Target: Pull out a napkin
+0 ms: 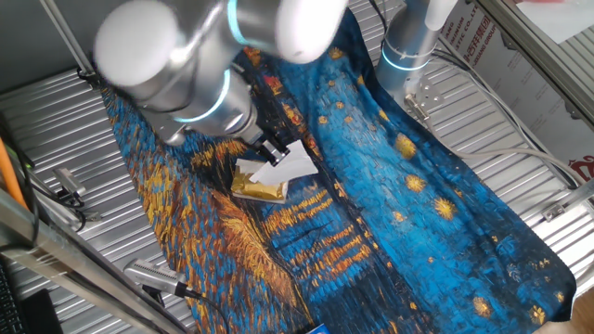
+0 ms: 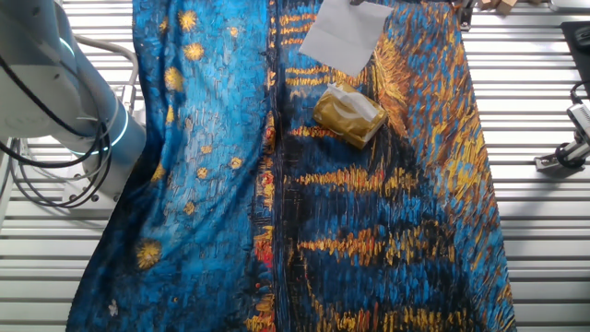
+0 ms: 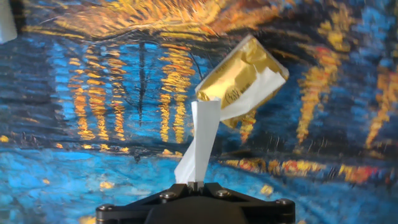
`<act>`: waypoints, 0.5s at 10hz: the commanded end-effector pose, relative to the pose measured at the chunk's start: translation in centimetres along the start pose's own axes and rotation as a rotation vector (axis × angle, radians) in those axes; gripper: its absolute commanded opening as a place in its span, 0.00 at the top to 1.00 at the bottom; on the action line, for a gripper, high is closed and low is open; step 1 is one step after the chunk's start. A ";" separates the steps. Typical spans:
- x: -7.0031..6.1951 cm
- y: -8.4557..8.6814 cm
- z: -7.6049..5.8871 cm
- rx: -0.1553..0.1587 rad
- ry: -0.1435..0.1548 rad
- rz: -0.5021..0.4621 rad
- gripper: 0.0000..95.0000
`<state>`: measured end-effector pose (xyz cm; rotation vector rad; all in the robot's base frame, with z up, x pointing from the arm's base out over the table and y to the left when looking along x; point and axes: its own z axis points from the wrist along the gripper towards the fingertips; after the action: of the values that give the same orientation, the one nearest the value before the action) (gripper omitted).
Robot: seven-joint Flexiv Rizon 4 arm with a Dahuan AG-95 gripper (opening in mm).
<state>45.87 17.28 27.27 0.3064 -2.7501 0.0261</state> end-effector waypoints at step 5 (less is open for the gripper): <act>-0.2 0.0 -0.1 0.042 -0.056 -0.072 1.00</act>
<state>45.90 17.24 27.24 0.4328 -2.8083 0.0603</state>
